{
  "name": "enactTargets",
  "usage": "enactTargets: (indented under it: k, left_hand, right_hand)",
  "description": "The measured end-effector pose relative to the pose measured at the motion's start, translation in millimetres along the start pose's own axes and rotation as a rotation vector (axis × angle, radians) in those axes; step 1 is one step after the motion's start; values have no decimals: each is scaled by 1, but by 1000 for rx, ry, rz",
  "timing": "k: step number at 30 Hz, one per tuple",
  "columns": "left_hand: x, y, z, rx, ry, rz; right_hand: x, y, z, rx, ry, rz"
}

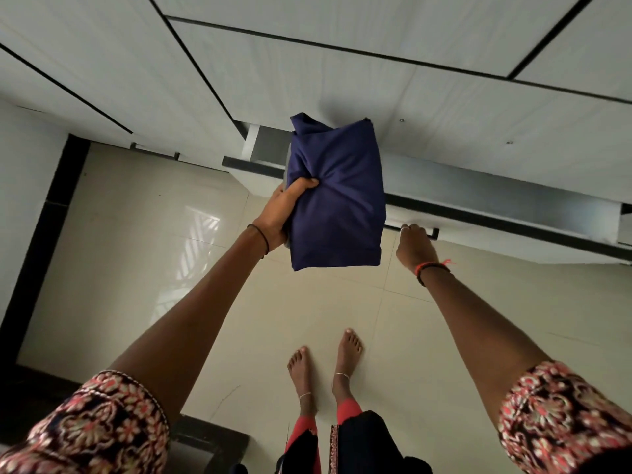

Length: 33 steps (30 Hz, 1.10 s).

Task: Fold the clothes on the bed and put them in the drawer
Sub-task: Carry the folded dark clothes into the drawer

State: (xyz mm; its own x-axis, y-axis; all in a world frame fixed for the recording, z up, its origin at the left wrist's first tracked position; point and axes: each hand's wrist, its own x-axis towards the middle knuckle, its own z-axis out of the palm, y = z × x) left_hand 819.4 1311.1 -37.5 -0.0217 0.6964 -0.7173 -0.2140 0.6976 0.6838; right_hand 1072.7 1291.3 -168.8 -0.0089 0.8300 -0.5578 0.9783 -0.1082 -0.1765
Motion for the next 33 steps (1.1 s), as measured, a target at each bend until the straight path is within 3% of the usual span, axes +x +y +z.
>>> enactTargets:
  k: [15,33]
  left_hand:
    - [-44,-3,0,-50,-13,4]
    - [-54,-38,-13,-34,-127,45]
  right_hand:
    - [-123,-6,75,-8,-154,-11]
    - [-178,-16,111,0,-132,52]
